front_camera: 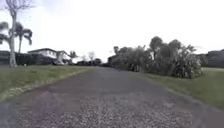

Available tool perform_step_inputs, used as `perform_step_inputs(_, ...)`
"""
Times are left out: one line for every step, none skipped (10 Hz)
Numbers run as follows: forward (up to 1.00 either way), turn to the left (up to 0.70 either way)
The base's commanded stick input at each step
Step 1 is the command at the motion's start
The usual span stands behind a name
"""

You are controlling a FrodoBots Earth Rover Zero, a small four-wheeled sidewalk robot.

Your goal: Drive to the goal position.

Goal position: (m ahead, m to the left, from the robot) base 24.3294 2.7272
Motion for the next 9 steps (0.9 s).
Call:
perform_step_inputs(0.7,0.0)
perform_step_inputs(0.7,0.0)
perform_step_inputs(0.7,0.0)
perform_step_inputs(0.7,0.0)
perform_step_inputs(0.7,0.0)
perform_step_inputs(0.7,0.0)
perform_step_inputs(0.7,0.0)
perform_step_inputs(0.7,0.0)
perform_step_inputs(0.7,0.0)
